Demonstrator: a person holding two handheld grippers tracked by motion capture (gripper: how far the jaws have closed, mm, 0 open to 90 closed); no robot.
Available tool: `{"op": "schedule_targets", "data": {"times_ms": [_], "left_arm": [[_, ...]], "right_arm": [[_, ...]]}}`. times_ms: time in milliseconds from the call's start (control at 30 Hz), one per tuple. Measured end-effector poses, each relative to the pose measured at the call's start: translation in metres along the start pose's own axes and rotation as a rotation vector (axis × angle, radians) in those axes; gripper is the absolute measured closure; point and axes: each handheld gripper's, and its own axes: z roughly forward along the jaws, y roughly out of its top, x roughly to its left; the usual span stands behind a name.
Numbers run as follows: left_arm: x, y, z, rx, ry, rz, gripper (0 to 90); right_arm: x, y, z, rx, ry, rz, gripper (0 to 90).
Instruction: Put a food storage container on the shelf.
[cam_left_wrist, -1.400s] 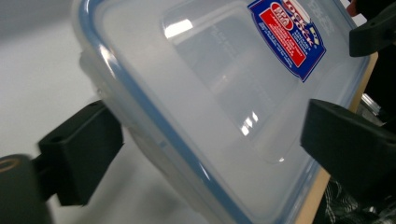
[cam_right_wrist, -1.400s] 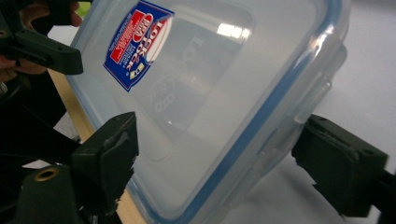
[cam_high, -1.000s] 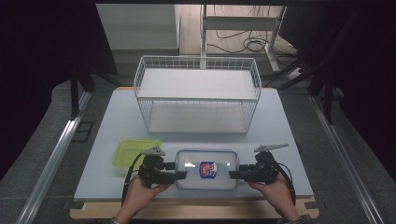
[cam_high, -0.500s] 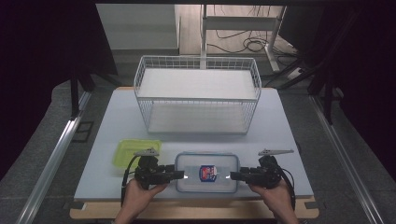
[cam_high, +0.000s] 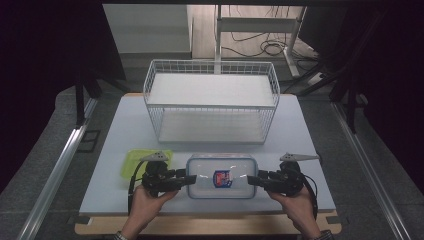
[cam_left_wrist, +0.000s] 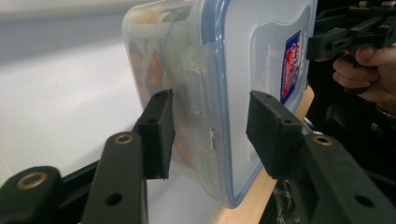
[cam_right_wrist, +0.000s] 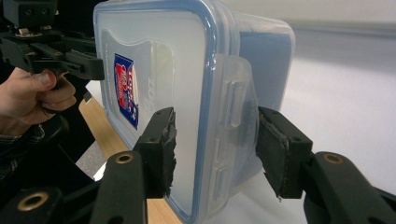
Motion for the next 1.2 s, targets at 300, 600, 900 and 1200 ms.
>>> {"op": "schedule_targets", "data": {"times_ms": [300, 600, 900, 1200], "left_arm": [[0.001, 0.022, -0.008, -0.018, 0.008, 0.014, 52.9], [0.005, 0.044, -0.018, -0.046, 0.013, 0.03, 52.9], [0.006, 0.071, -0.03, -0.074, 0.024, 0.047, 52.9], [0.011, 0.101, -0.041, -0.099, 0.022, 0.062, 52.9]], "right_arm": [[0.002, 0.021, -0.002, -0.029, 0.002, -0.022, 49.6], [0.005, 0.047, -0.002, -0.043, -0.001, -0.054, 49.6], [0.01, 0.075, -0.004, -0.078, -0.001, -0.078, 49.5], [0.015, 0.109, -0.005, -0.103, -0.008, -0.095, 49.5]]}}
